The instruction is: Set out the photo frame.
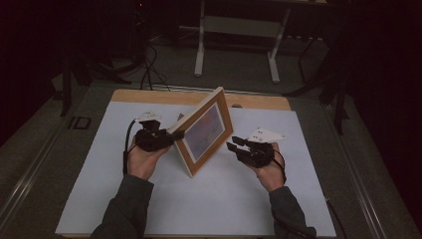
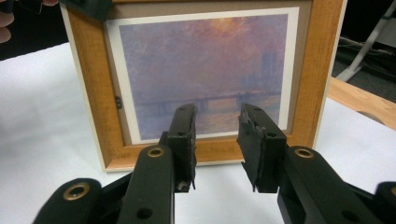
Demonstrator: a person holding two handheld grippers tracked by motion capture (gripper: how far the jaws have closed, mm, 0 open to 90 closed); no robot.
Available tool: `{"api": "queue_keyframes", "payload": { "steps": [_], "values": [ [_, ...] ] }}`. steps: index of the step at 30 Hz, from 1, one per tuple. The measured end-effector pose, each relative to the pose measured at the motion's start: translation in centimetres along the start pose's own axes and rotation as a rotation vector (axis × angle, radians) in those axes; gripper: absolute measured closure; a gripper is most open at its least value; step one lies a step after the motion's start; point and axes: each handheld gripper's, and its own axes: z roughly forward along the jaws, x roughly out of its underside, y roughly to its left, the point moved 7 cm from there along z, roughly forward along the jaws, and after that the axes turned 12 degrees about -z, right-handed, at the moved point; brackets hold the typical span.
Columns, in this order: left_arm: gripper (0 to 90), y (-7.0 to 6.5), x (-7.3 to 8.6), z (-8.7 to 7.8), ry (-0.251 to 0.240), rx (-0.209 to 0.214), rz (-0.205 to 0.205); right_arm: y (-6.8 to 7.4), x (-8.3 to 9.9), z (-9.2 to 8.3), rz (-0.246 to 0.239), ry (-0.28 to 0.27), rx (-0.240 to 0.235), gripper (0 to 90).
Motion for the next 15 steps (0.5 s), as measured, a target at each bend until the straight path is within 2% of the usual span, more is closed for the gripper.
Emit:
{"api": "queue_keyframes", "payload": {
  "steps": [6, 15],
  "values": [
    [72.1, 0.2, 0.0, -0.2, 0.023, 0.046, -0.006, -0.3, -0.2, -0.2, -0.001, -0.006, 0.006, 66.3],
    [72.4, 0.2, 0.0, -0.3, 0.041, 0.080, 0.013, -1.1, -0.3, -0.2, 0.015, -0.007, 0.021, 66.3]
  ]
}}
